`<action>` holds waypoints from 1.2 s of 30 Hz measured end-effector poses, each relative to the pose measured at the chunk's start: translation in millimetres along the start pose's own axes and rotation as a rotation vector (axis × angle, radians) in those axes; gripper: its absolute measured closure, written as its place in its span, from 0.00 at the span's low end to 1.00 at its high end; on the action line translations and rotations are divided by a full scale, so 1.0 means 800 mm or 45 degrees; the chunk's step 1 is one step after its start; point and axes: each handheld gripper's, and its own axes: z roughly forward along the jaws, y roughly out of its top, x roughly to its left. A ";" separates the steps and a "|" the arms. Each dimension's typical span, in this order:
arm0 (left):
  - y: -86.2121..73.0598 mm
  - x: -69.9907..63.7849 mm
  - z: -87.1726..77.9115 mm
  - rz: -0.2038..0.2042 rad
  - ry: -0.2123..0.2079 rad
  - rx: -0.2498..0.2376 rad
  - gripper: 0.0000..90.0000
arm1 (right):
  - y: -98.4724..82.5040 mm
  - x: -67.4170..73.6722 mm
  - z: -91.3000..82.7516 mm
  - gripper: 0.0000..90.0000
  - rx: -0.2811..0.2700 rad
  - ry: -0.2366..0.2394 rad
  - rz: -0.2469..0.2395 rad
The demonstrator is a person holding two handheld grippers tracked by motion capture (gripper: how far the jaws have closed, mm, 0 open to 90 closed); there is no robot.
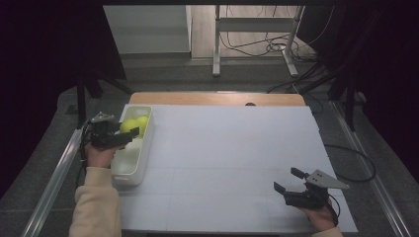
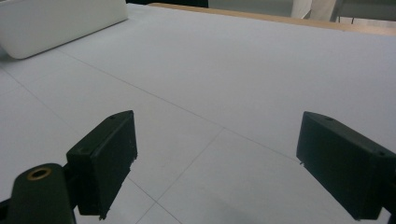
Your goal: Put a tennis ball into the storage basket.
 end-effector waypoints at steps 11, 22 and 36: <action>0.000 -0.001 0.001 0.020 0.043 0.004 0.29 | 0.000 0.000 0.000 0.14 -0.001 -0.001 0.000; 0.002 0.000 -0.008 -0.010 0.034 -0.082 0.15 | 0.000 0.000 0.000 0.14 0.002 -0.002 -0.002; 0.010 -0.026 -0.013 0.066 -0.118 -0.138 0.15 | -0.001 0.000 0.001 0.14 0.002 -0.004 -0.002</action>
